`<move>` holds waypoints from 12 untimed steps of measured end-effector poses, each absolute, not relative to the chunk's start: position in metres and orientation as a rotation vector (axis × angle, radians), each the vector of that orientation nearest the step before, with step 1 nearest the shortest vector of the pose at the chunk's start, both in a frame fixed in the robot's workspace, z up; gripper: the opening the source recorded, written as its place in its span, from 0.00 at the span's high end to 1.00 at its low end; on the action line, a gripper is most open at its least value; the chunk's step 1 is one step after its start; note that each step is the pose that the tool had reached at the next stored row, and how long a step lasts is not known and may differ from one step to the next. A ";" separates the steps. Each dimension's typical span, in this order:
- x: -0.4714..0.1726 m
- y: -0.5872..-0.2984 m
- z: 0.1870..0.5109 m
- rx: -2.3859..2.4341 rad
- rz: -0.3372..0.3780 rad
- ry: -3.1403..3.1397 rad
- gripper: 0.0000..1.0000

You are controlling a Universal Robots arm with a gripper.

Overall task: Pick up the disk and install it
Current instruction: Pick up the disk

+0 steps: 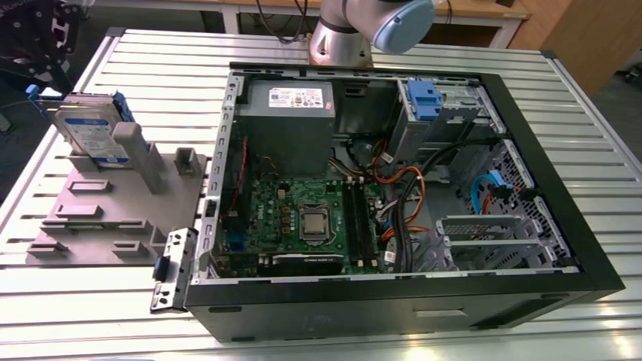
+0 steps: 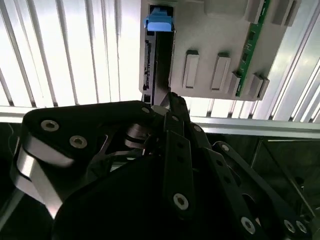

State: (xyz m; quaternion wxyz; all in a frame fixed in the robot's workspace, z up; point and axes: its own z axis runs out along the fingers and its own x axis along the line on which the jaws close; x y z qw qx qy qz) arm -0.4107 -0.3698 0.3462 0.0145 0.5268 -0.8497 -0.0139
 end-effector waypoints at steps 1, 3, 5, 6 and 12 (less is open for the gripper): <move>-0.411 -0.370 0.346 1.663 -0.043 -2.631 0.89; -0.411 -0.370 0.346 1.709 -0.042 -2.600 0.89; -0.411 -0.370 0.346 1.754 -0.041 -2.570 0.89; -0.411 -0.370 0.346 1.776 -0.040 -2.555 0.89; -0.411 -0.370 0.345 1.900 -0.036 -2.465 0.89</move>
